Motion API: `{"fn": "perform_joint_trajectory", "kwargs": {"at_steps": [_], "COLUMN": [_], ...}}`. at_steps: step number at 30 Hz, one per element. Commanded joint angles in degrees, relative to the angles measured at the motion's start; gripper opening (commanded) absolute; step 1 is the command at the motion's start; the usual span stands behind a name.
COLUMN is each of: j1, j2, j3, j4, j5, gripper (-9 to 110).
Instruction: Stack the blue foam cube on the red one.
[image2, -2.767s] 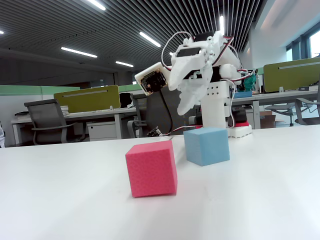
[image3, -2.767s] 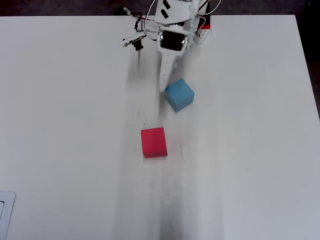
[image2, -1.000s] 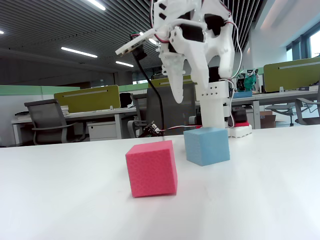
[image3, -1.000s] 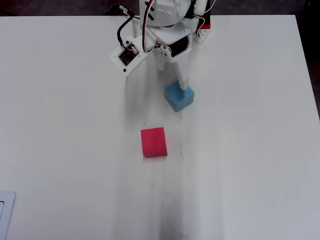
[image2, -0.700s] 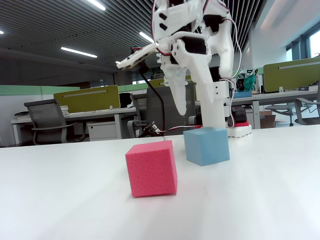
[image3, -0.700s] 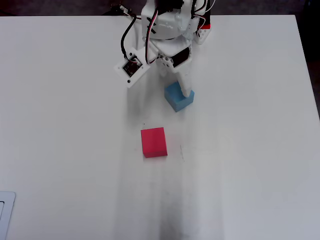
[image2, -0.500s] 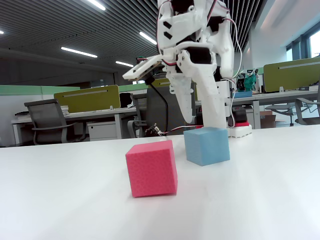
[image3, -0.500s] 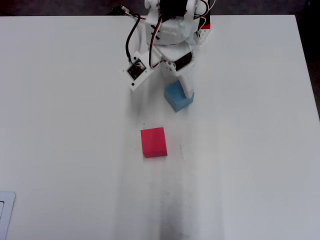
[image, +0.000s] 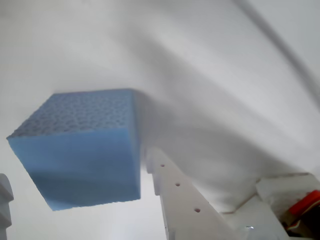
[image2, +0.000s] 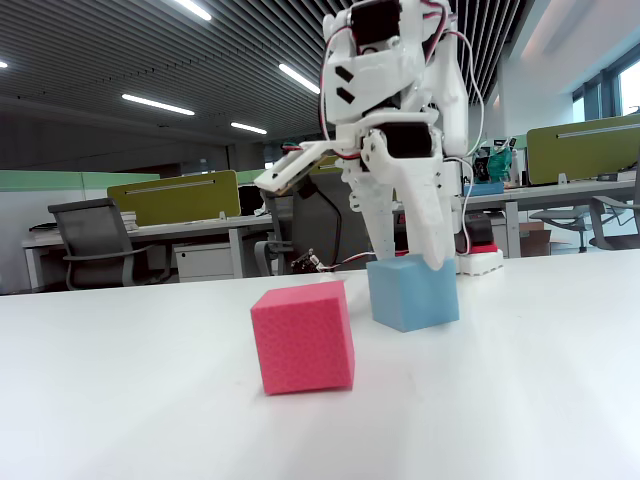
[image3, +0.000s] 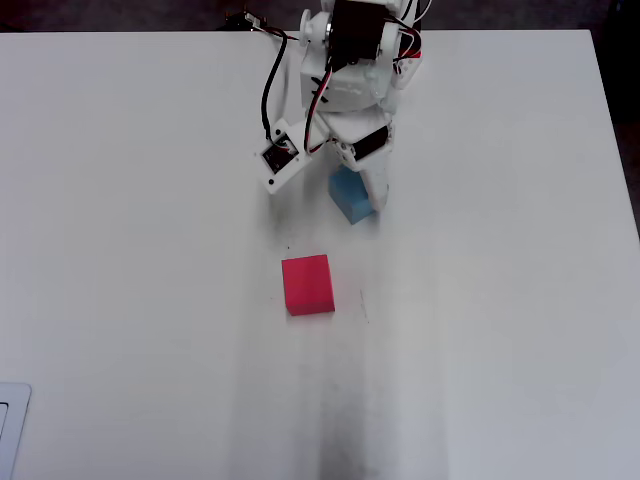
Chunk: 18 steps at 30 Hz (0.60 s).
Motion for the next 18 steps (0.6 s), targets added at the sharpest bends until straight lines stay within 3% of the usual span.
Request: {"fn": "perform_joint_trajectory", "kwargs": {"at_steps": [1, 18], "j1": [-0.2, -3.4], "j2": [-0.4, -2.1], "j3": [0.1, 1.1], "j4": [-1.1, -6.0], "j5": [0.6, 6.9], "gripper": [34, 24]}}
